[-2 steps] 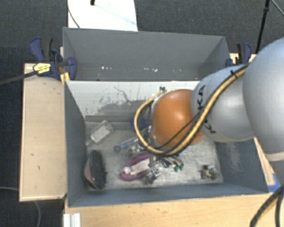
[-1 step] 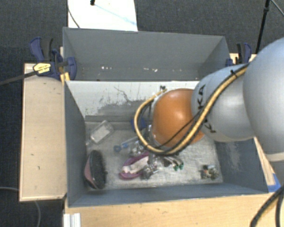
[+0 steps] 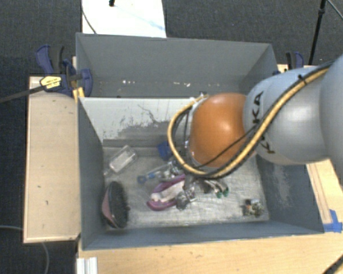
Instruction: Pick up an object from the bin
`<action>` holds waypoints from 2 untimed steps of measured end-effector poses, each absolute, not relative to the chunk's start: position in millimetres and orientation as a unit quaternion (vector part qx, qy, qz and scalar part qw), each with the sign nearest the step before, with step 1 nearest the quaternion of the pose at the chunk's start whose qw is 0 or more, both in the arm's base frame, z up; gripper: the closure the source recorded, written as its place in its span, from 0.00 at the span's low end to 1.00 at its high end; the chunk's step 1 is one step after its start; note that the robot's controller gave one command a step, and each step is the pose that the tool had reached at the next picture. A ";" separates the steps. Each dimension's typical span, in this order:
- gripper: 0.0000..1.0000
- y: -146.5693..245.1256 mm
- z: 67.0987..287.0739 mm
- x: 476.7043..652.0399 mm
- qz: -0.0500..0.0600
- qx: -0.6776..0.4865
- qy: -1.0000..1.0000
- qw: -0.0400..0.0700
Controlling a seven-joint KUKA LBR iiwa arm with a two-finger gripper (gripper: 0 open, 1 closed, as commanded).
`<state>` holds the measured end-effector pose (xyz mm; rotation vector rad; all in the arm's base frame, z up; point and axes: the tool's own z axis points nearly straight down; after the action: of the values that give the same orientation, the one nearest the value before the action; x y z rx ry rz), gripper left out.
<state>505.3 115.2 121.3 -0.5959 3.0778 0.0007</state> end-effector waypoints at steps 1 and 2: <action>1.00 115.4 137.6 506.1 0.000 -0.186 0.983 0.002; 1.00 115.6 141.2 506.9 0.001 -0.182 0.983 0.003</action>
Offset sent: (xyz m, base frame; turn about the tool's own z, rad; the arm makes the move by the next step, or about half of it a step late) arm 0.0001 0.0000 0.0156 0.0000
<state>506.9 115.6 141.2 -0.5721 3.0830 0.0024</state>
